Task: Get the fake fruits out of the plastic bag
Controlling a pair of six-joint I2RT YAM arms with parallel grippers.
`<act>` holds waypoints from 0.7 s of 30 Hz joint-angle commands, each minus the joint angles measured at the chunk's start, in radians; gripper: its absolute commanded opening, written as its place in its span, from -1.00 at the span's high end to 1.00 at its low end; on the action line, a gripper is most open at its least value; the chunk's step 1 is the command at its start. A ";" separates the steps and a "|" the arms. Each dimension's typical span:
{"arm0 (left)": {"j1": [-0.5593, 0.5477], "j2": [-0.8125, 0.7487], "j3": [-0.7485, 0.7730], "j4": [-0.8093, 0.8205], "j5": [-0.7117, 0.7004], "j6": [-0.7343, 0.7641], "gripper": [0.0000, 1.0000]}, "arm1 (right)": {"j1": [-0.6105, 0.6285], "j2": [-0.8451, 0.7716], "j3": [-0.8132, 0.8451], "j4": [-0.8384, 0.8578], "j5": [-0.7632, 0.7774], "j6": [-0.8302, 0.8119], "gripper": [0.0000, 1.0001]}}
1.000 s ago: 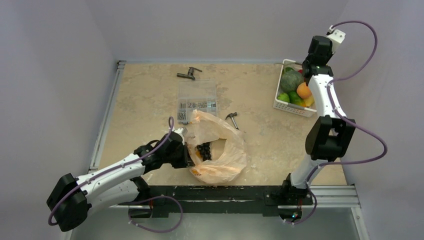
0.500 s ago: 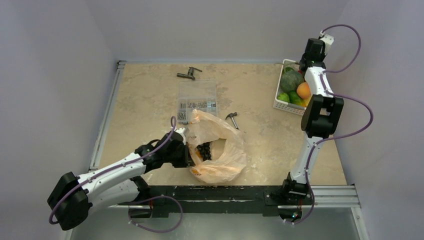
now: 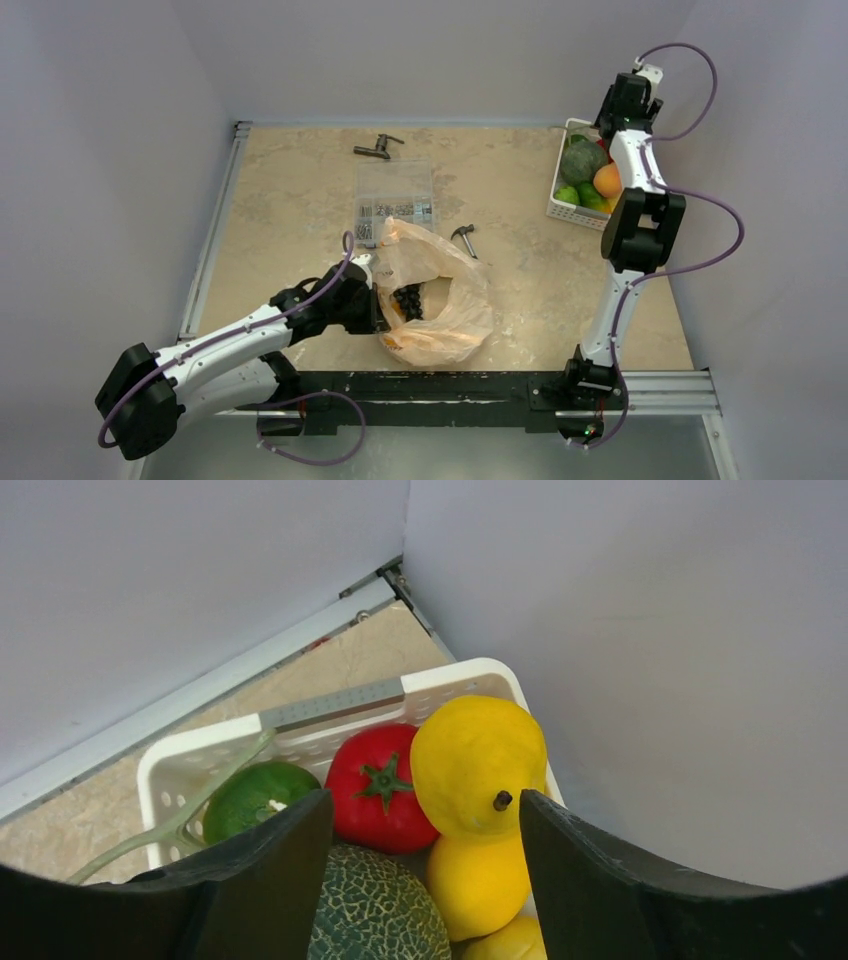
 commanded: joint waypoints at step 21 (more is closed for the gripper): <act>-0.004 -0.023 0.029 -0.012 -0.042 0.014 1.00 | 0.424 -0.867 -0.751 -0.042 -0.237 0.247 -0.70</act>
